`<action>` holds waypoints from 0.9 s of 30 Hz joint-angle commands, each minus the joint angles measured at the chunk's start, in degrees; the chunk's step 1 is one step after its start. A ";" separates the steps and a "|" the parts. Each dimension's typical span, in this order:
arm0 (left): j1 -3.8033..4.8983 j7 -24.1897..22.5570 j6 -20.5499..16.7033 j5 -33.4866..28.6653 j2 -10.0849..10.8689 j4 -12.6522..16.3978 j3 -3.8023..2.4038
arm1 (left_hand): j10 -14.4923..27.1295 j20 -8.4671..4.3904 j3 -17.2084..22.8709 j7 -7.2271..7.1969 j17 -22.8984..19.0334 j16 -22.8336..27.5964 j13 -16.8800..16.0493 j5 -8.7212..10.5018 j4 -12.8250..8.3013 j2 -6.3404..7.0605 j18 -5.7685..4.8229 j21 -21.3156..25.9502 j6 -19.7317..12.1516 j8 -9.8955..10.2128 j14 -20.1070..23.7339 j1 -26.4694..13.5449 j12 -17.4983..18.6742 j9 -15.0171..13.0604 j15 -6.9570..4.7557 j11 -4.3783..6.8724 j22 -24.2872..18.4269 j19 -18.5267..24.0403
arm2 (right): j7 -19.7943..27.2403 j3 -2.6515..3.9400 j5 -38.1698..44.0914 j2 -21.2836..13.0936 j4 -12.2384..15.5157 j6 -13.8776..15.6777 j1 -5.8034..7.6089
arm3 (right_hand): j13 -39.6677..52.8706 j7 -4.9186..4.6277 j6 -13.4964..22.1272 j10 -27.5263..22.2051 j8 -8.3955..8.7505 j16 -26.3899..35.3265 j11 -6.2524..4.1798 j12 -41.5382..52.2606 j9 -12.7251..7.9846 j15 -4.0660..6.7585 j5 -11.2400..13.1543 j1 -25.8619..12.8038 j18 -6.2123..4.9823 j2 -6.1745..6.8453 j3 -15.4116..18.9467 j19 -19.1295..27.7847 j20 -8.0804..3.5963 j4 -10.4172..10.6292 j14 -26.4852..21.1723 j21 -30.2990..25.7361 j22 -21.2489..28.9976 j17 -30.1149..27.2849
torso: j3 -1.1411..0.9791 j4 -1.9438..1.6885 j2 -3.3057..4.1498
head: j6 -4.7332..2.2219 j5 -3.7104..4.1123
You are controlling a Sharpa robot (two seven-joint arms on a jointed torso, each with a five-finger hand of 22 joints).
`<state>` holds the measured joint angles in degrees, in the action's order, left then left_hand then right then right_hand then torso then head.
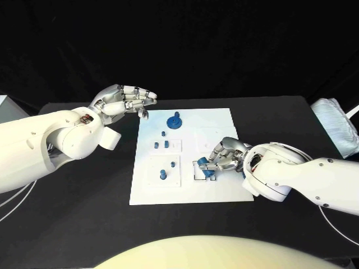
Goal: Assemble the parts on the task board
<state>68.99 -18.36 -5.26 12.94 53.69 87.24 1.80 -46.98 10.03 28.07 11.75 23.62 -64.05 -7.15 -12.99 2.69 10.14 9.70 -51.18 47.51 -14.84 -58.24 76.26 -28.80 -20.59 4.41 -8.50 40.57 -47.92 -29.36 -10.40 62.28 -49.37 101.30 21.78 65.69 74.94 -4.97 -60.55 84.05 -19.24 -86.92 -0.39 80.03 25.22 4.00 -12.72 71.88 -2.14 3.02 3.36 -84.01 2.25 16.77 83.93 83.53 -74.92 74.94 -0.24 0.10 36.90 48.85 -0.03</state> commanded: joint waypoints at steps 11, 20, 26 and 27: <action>0.03 -0.13 0.84 0.21 0.02 0.17 -0.04 | 0.39 -0.01 -0.10 0.11 -0.07 0.13 0.07 0.09 0.05 0.24 0.78 0.20 -0.47 -0.29 0.51 0.24 -0.18 -0.07 -0.03 -0.08 -0.08 -0.25 | -1.63 0.00 2.63 1.75 -1.29 -2.88 -0.10 | 7.35 1.48 -1.32 1.14 -0.63 -0.32 -0.40 0.22 0.25 0.51 0.54 -2.22 0.73 0.56 -0.40 -4.09 -0.62 0.03 4.75 0.13 -11.30 8.53 | -0.01 -0.07 0.03 | 0.54 -0.34; 0.03 -0.03 0.81 0.21 0.17 0.22 -0.04 | 0.48 0.01 -0.15 0.14 -0.07 0.12 0.08 0.09 0.11 0.19 0.77 0.25 -0.49 -0.33 0.55 0.25 -0.22 -0.08 0.00 -0.11 -0.12 -0.26 | -1.49 -0.01 2.90 1.99 -1.40 -2.49 -0.15 | 7.49 1.54 -1.18 1.18 -1.05 -0.31 -0.44 0.15 0.42 0.53 2.13 -3.89 0.71 0.87 -1.01 -4.06 -0.64 -0.05 4.75 0.04 -11.31 8.58 | 0.02 0.01 -0.04 | 0.73 -0.54; 0.03 0.12 0.90 0.21 0.21 0.22 -0.04 | 0.48 0.01 -0.15 0.14 -0.07 0.12 0.08 0.09 0.11 0.19 0.77 0.25 -0.49 -0.33 0.55 0.25 -0.22 -0.08 0.00 -0.11 -0.12 -0.26 | -1.05 -0.01 2.84 1.99 -1.15 -2.06 -0.21 | 7.54 1.56 -1.09 1.21 -1.13 -0.32 -0.46 0.16 0.45 0.55 1.58 -3.70 0.73 0.67 -1.39 -4.08 -0.65 -0.09 4.76 0.11 -11.36 8.64 | 0.02 -0.01 -0.07 | 0.76 -0.60; 0.03 0.13 0.91 0.21 0.21 0.22 -0.04 | 0.48 0.01 -0.15 0.14 -0.07 0.12 0.08 0.09 0.11 0.19 0.77 0.25 -0.49 -0.33 0.55 0.25 -0.22 -0.08 0.00 -0.11 -0.12 -0.26 | -0.98 -0.01 2.81 1.97 -1.10 -1.99 -0.23 | 7.56 1.57 -1.05 1.21 -1.16 -0.33 -0.47 0.16 0.46 0.55 1.15 -3.60 0.74 0.60 -1.57 -4.10 -0.66 -0.10 4.77 0.16 -11.40 8.65 | 0.02 -0.01 -0.07 | 0.76 -0.60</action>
<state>68.99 -18.10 -5.22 13.05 53.93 87.31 1.81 -46.79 10.03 28.07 11.95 23.62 -64.05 -7.15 -12.99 2.69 10.14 9.70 -51.18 47.31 -14.83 -58.25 76.26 -28.80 -20.58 4.41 -8.70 40.50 -47.92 -30.76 -10.41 64.38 -47.42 100.01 20.25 65.54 74.94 -3.43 -61.86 84.05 -20.18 -86.91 -0.39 80.23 25.57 4.21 -11.30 68.23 -2.13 4.00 1.99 -84.01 1.85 16.69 84.15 83.53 -74.91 74.93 -0.24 0.11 36.85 49.58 -0.61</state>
